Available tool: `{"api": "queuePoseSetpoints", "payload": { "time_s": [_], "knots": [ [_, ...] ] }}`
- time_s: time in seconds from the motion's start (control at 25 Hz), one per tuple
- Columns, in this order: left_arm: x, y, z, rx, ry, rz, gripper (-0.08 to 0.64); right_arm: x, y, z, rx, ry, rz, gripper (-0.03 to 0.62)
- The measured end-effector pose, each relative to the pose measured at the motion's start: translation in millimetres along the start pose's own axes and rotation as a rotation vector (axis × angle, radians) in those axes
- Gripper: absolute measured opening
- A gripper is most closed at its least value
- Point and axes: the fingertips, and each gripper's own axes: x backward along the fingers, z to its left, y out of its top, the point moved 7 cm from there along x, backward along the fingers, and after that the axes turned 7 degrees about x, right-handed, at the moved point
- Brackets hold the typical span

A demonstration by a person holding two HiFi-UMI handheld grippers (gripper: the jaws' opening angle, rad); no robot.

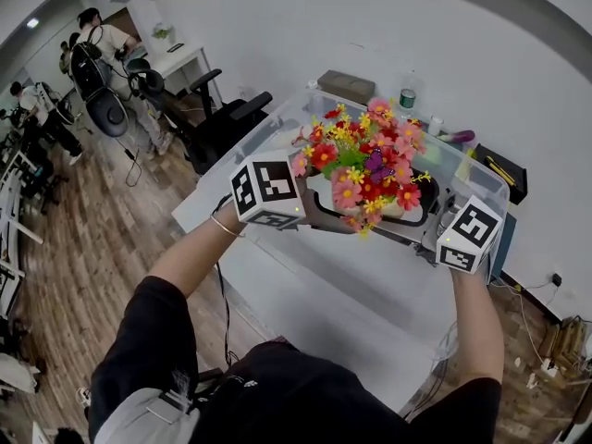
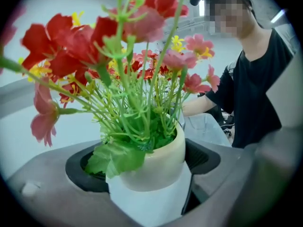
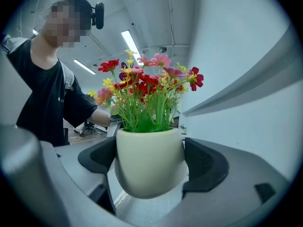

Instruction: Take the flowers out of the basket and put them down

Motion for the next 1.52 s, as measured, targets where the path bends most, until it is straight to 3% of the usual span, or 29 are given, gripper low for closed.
{"api": "queuePoseSetpoints", "payload": {
  "time_s": [0.36,0.6,0.76,1.52],
  "knots": [
    [10,23,-17,-0.02,0.054,0.0,0.474,7,29,9,0.058,0.02,-0.002,0.459],
    [10,27,-30,0.037,0.088,-0.038,0.476,13,43,15,0.078,0.053,-0.018,0.459],
    [17,24,-40,0.034,0.104,-0.042,0.476,10,46,25,0.086,0.065,-0.011,0.459],
    [61,24,-49,-0.055,0.058,-0.038,0.476,-22,56,46,-0.001,0.046,0.006,0.459]
  ]
}}
